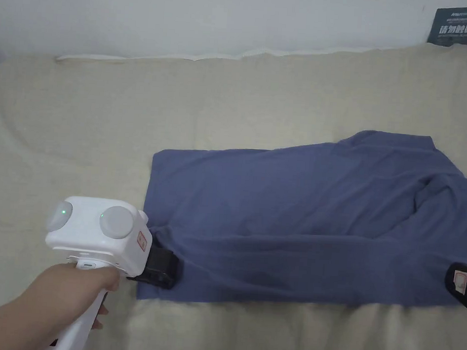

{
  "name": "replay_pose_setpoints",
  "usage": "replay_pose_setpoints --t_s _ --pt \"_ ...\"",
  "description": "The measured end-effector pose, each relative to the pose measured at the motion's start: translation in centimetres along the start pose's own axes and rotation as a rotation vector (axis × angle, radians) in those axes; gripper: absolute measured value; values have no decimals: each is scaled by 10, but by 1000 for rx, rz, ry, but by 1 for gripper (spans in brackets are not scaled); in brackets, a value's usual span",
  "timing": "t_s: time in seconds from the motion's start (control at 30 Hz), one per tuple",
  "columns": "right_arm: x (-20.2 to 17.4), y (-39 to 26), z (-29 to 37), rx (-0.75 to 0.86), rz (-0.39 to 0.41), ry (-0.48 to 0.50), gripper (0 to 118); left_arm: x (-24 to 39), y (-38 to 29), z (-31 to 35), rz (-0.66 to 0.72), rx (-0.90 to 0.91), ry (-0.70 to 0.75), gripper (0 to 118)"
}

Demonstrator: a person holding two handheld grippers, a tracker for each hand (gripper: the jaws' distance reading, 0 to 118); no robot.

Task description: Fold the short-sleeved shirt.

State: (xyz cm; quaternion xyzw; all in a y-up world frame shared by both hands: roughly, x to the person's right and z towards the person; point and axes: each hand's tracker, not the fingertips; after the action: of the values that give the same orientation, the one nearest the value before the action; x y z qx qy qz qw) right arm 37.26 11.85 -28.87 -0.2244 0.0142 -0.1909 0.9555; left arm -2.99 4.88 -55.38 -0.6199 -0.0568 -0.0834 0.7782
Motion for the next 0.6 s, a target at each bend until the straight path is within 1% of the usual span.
replay_pose_setpoints --t_s 0.03,0.07,0.1,0.13,0.2,0.23,0.27,0.3,0.37,0.4,0.43,0.47,0.5,0.57,0.6 --pt "1 0 0 2 -2 2 0 0 -1 4 -3 2 -7 90" --pt "1 0 0 4 -3 3 0 0 -2 9 9 2 -64 82" --pt "2 0 1 5 -4 2 0 -2 -3 14 39 1 -107 79" --pt "3 2 1 6 -7 0 0 -2 -4 18 46 7 -104 79" --pt "8 2 2 8 -25 -2 0 -6 -4 21 36 11 -140 50" --pt "11 3 3 10 -35 -3 0 -10 -5 22 51 19 -180 26" --pt "13 6 3 12 -43 -6 0 -14 -4 23 91 13 -211 20" --pt "17 10 3 12 -46 -7 0 -19 -4 22 127 6 -221 18" --pt "32 25 3 24 -43 -11 0 -27 -6 24 145 19 -251 15" --pt "39 38 1 37 12 -42 0 -30 -7 26 135 15 -248 15" --pt "49 48 -5 18 61 -69 0 -26 -8 29 132 20 -251 15" --pt "65 62 -14 -50 84 -94 0 -25 -9 32 120 21 -251 14" --pt "82 75 -25 -134 55 -115 0 -23 -10 35 94 33 -240 14" --pt "111 96 -45 -299 -35 -141 0 -16 -12 41 60 40 -238 13" --pt "125 102 -55 -370 -80 -116 0 -14 -13 43 49 46 -238 12"
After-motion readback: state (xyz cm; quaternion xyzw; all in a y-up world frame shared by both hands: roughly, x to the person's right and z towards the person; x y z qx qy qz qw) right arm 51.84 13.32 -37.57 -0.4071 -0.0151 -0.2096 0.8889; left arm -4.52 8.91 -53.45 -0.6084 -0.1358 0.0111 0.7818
